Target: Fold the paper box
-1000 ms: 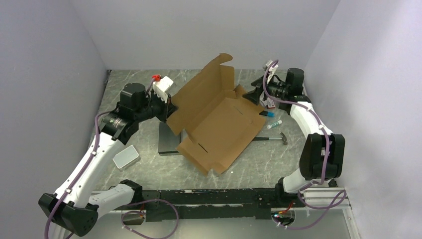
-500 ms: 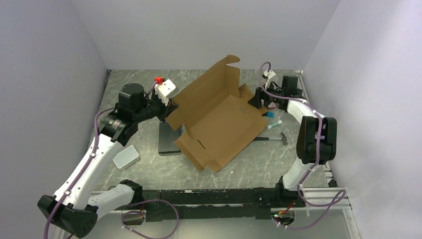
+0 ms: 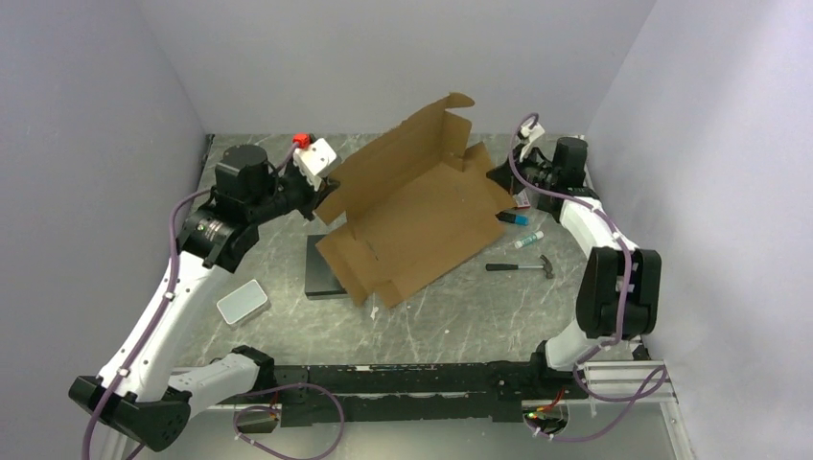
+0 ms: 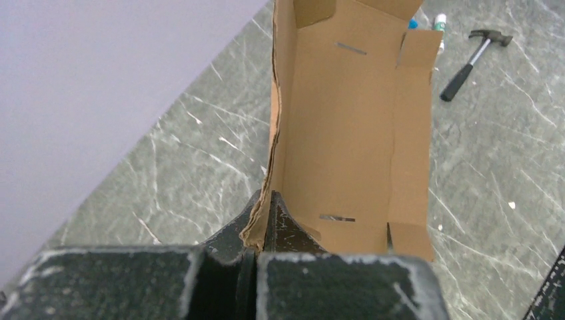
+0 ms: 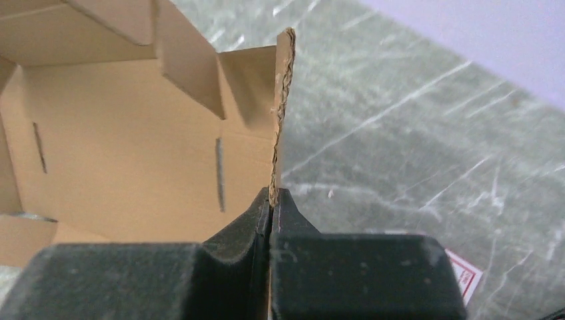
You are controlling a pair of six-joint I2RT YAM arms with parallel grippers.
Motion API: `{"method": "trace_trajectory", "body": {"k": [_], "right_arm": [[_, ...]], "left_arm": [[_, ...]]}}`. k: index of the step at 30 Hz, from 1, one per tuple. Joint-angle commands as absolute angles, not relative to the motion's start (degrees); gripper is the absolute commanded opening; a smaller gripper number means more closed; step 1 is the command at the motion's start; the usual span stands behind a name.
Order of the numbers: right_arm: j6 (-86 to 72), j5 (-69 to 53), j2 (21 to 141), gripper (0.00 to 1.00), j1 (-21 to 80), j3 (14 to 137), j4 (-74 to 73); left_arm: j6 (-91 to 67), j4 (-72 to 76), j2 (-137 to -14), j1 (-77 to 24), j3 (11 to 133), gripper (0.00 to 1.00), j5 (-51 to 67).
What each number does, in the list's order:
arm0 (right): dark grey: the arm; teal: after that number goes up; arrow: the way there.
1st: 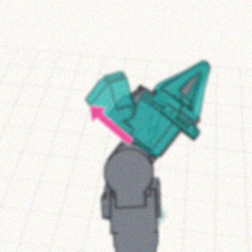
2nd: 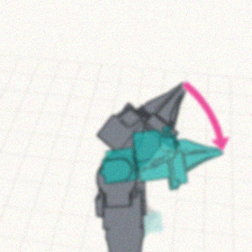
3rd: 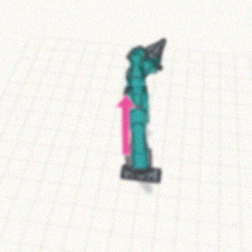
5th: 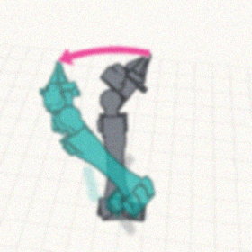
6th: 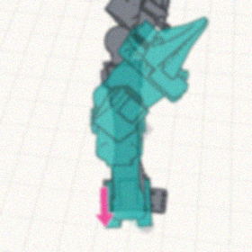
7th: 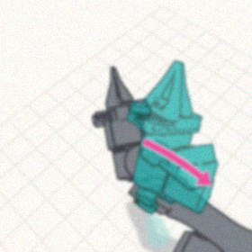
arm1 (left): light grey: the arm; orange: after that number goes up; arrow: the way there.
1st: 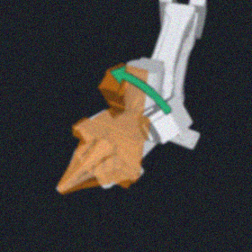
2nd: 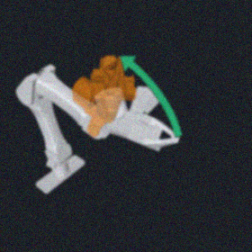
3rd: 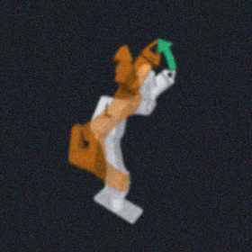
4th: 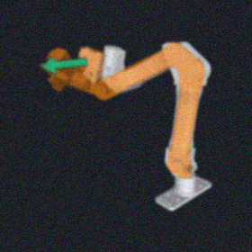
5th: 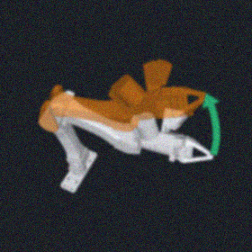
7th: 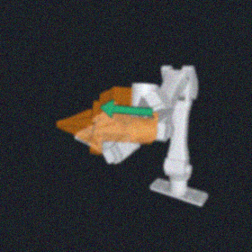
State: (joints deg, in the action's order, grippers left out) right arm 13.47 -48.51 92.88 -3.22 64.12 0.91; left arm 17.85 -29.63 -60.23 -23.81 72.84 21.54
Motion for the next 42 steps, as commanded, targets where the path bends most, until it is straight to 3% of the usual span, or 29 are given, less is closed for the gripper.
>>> {"method": "trace_trajectory", "body": {"k": [1,9,13,25,42], "right_arm": [[1.9,-46.8,86.4,0.00,-2.3,59.0,19.9],[5.7,-31.7,89.0,0.00,6.3,46.3,42.3],[6.8,-29.8,90.5,0.00,7.2,42.3,49.5],[6.9,-30.9,89.8,0.00,7.0,38.2,49.3],[8.5,-33.0,88.2,0.00,7.6,35.0,49.9]], "left_arm": [[22.0,-27.0,-62.0,-24.0,79.2,0.00,23.7],[22.0,-24.7,-63.4,-24.5,76.1,0.00,27.6],[19.6,-24.2,-63.1,-24.7,74.5,0.00,29.1],[3.4,-18.3,-59.1,-24.7,67.6,0.00,26.2],[-3.7,-18.3,-58.6,-24.7,67.4,0.00,23.0]]}}
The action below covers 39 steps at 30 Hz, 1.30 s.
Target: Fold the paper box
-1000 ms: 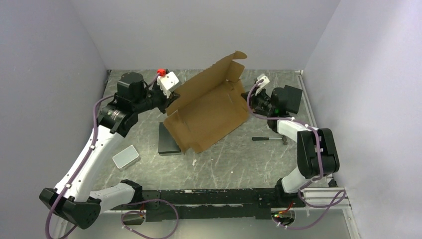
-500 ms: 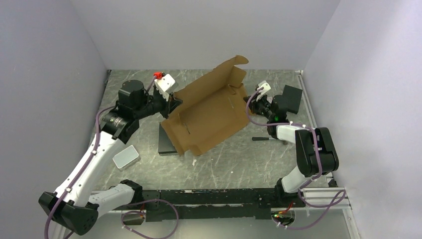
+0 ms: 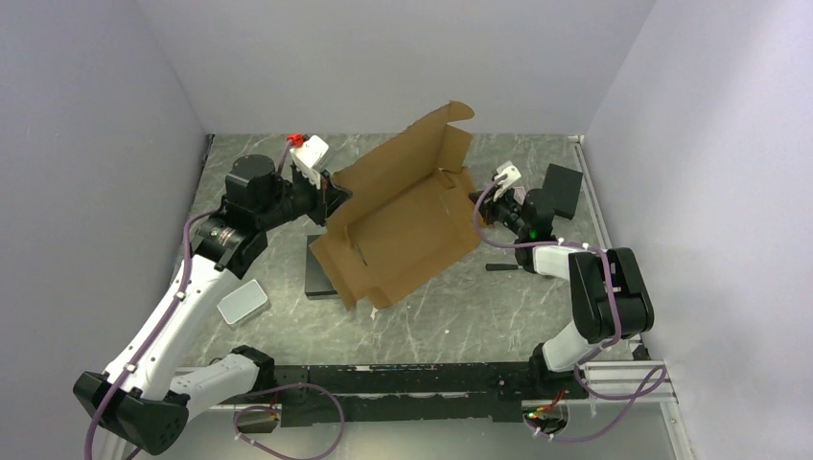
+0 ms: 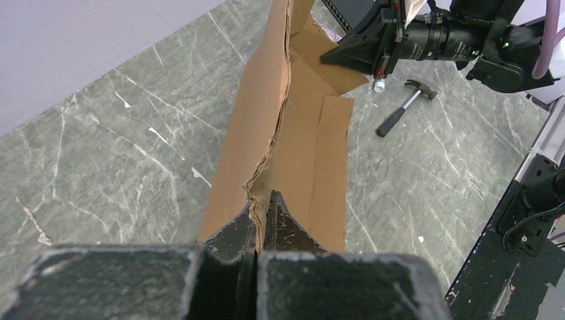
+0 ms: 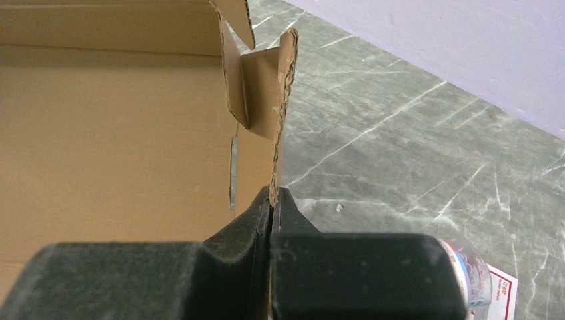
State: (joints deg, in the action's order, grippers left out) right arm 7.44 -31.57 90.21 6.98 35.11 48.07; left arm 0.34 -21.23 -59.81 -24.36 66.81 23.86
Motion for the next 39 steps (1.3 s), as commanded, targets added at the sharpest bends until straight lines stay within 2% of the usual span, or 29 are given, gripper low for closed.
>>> {"method": "trace_trajectory", "body": {"k": [1,12,28,39], "right_arm": [[9.9,-32.4,88.0,0.00,7.8,35.2,49.2],[14.0,-24.7,89.5,0.00,9.6,39.0,43.0],[18.7,-23.9,89.6,0.00,12.6,38.3,43.8],[15.2,-24.6,91.3,0.00,12.6,41.1,39.8]], "left_arm": [[-3.9,-18.6,-58.7,-24.7,67.7,0.00,22.2],[-7.8,-17.6,-59.8,-24.7,67.3,0.00,19.1],[-9.4,-18.9,-61.1,-24.7,68.1,0.00,16.4],[-14.4,-15.7,-57.1,-24.2,64.6,0.00,13.7]]}}
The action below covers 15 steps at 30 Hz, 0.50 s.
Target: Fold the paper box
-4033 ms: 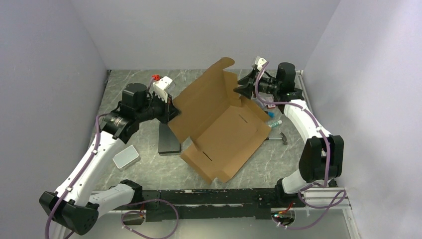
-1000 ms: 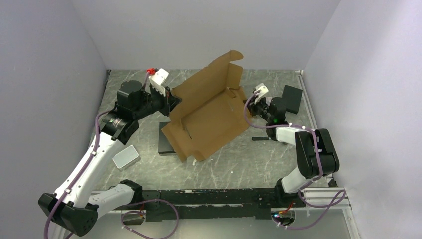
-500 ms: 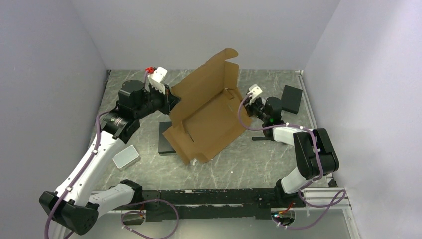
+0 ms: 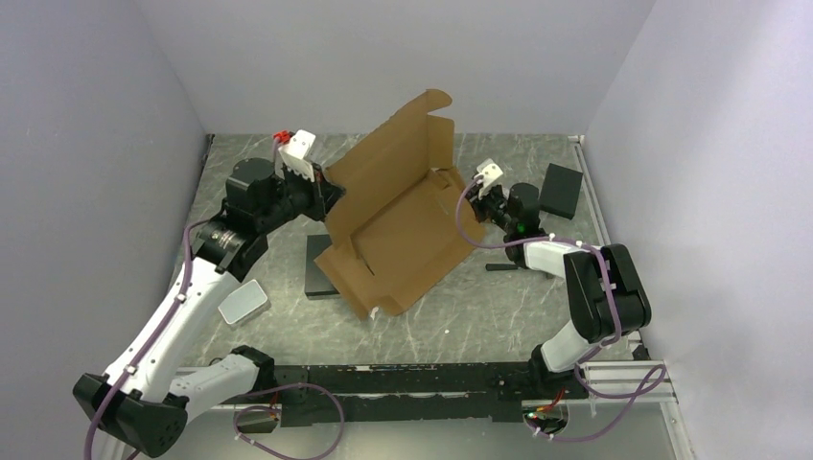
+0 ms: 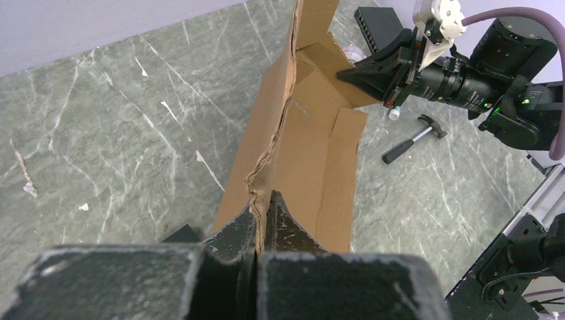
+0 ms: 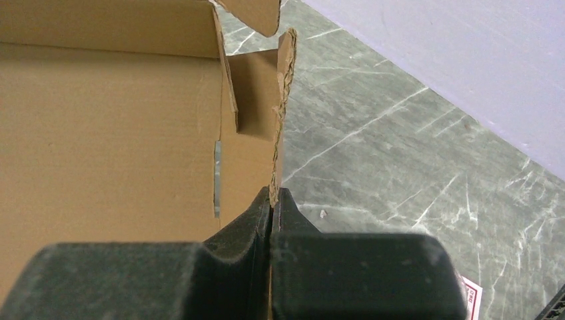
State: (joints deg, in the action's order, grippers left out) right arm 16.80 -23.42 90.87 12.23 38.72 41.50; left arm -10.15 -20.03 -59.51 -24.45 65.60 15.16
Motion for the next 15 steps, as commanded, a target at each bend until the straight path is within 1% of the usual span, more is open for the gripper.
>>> {"method": "trace_trajectory", "body": {"k": [1,9,15], "right_arm": [[15.5,-24.5,91.4,0.00,12.7,41.4,39.3],[19.0,-24.0,91.6,0.00,12.9,42.4,37.6],[20.7,-23.9,91.5,0.00,13.5,42.3,38.0]], "left_arm": [[-14.7,-15.6,-57.1,-24.1,64.3,0.00,13.6],[-18.3,-13.9,-57.8,-23.7,62.4,0.00,14.0],[-20.0,-13.5,-57.4,-23.3,61.6,0.00,12.2]]}}
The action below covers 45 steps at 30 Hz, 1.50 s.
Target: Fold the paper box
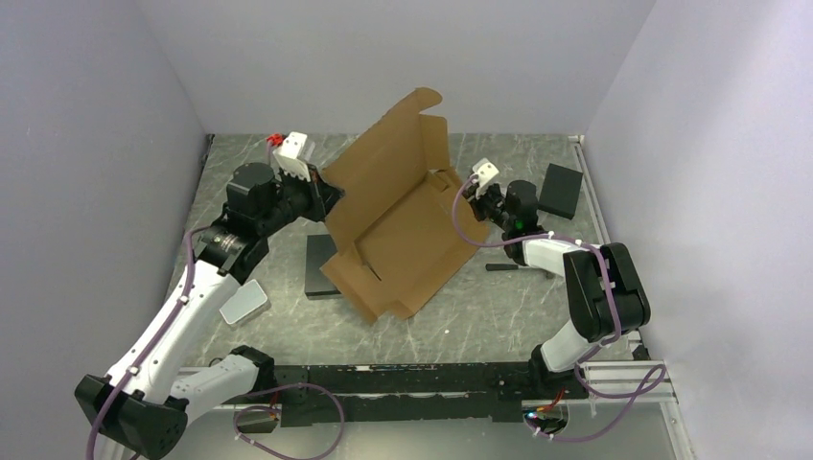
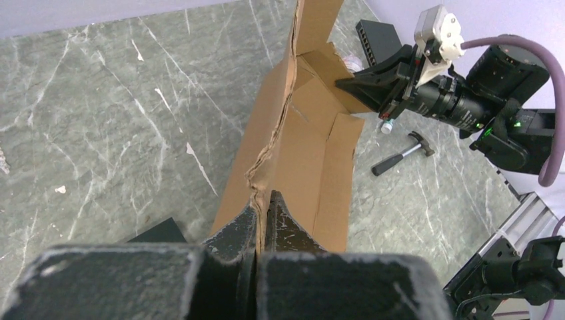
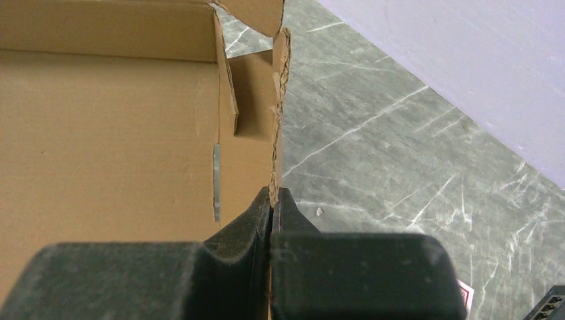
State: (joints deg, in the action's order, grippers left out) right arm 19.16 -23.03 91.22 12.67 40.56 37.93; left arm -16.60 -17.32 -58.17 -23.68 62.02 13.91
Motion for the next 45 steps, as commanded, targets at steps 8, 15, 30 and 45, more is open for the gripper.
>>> {"method": "trace_trajectory", "body": {"k": [8,15,30,45], "right_arm": [[23.7,-23.8,91.5,0.00,14.5,42.7,36.8],[26.5,-24.2,90.7,0.00,15.3,42.6,35.8],[27.5,-23.9,91.0,0.00,16.0,43.4,33.9],[29.7,-25.5,90.4,0.00,16.0,44.2,31.6]], "left_arm": [[-19.4,-13.3,-57.6,-22.5,61.3,0.00,13.3],[-14.3,-15.4,-58.6,-22.4,64.0,0.00,14.6],[-16.3,-15.6,-55.7,-21.6,63.0,0.00,11.6],[-9.4,-18.8,-59.4,-21.2,66.2,0.00,23.0]]}}
